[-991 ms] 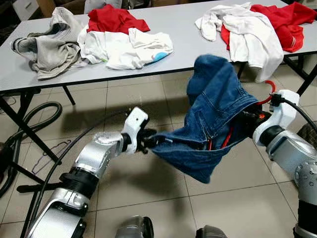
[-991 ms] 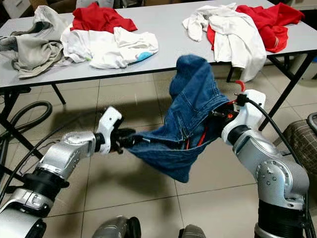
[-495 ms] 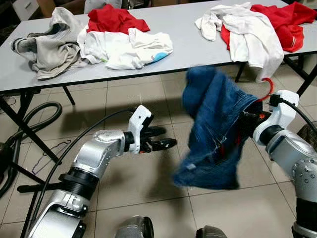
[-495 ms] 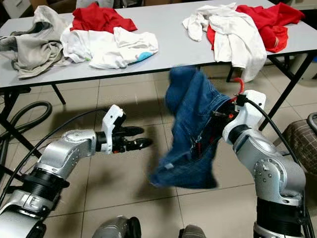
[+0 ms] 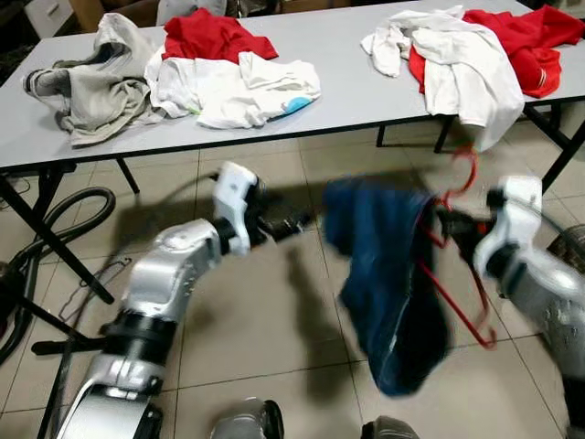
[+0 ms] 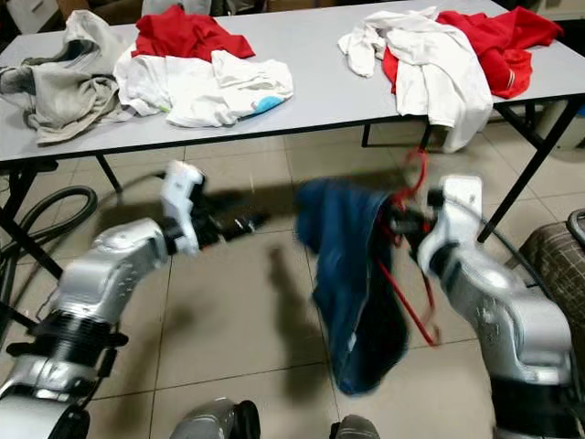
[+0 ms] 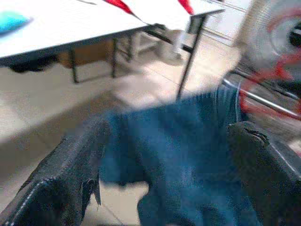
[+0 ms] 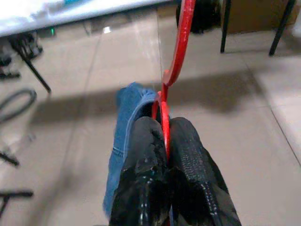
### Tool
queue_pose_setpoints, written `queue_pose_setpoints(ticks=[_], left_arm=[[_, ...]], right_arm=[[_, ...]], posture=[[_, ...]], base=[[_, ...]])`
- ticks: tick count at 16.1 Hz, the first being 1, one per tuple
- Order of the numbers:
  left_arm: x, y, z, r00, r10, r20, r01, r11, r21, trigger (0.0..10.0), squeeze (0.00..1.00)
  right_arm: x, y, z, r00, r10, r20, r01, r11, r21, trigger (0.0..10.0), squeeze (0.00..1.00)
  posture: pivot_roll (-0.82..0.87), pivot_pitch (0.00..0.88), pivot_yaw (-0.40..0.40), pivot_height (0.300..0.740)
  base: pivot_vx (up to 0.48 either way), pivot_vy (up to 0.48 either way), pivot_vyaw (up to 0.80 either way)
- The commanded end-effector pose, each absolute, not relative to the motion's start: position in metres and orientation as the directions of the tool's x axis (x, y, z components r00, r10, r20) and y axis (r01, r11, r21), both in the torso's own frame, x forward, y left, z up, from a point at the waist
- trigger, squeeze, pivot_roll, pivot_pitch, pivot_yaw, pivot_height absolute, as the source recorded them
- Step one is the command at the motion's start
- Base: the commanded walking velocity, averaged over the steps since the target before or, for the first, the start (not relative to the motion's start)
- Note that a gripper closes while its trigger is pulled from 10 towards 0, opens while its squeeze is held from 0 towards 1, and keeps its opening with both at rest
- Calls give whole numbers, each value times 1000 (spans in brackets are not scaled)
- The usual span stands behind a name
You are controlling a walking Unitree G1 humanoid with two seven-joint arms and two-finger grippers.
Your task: Hang hanger
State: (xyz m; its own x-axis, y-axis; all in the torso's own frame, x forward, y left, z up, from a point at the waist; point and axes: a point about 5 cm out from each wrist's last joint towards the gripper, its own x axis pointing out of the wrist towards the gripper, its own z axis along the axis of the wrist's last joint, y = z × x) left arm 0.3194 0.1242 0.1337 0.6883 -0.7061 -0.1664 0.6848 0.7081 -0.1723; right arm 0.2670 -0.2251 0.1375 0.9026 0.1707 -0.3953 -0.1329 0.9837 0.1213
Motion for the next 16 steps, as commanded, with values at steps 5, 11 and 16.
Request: queue_pose_setpoints(ticks=[5,11,16], left_arm=[[316,136,133,793,-587,-164,583,809,-78,10000,0],[327,141,176,725,-689,9,688,722,-76,10000,722],[339,150,224,523,-852,4,851,523,56,10000,1000]], right_arm=[[258,-226,138,938,190,-289,-164,980,109,10000,0],[240,-234,168,862,504,-54,-499,863,82,10000,0],[228,-251,188,647,761,-47,-762,648,2,10000,0]], posture=[[-176,0,94,740],[-182,0,109,740],[-175,0,112,740]], base=[[0,0,0],[0,0,0],[0,0,0]])
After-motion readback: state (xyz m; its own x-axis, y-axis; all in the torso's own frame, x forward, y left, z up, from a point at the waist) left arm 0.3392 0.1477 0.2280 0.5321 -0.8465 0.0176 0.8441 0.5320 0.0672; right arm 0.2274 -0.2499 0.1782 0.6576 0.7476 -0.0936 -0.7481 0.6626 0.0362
